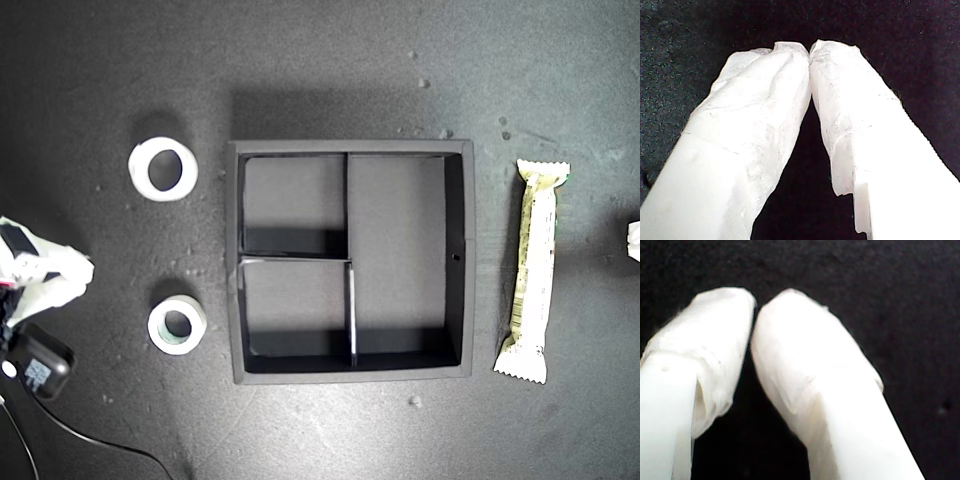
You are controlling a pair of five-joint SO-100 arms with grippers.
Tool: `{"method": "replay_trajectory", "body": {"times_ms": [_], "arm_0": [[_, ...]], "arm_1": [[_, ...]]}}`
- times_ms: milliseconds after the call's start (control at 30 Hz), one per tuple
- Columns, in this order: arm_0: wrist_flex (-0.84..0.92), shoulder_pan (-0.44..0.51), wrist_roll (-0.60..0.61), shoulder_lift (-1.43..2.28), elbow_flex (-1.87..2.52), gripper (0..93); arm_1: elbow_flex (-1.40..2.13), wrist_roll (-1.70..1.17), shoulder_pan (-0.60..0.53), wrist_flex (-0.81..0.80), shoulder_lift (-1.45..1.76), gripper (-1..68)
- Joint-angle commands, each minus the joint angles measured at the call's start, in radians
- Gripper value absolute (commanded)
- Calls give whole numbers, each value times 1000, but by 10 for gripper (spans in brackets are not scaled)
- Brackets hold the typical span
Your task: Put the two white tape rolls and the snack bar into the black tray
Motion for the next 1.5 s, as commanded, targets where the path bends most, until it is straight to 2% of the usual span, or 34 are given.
{"method": "replay_trajectory", "body": {"times_ms": [0,33,100,133,200,233,1367,1467], "arm_0": [[35,2,35,49,60,4],[21,-9,156,49,60,5],[20,-26,181,49,60,5],[20,-29,169,48,60,5],[32,-20,18,49,60,5],[35,-20,-14,49,60,5],[35,-20,-2,49,60,5],[35,-29,-31,49,60,5]], "arm_1": [[12,-107,2,2,8,0],[12,-107,2,2,8,0],[12,-107,2,2,8,0],[12,-107,2,2,8,0],[12,-107,2,2,8,0],[12,-107,2,2,8,0],[12,-107,2,2,8,0],[12,-107,2,2,8,6]]}}
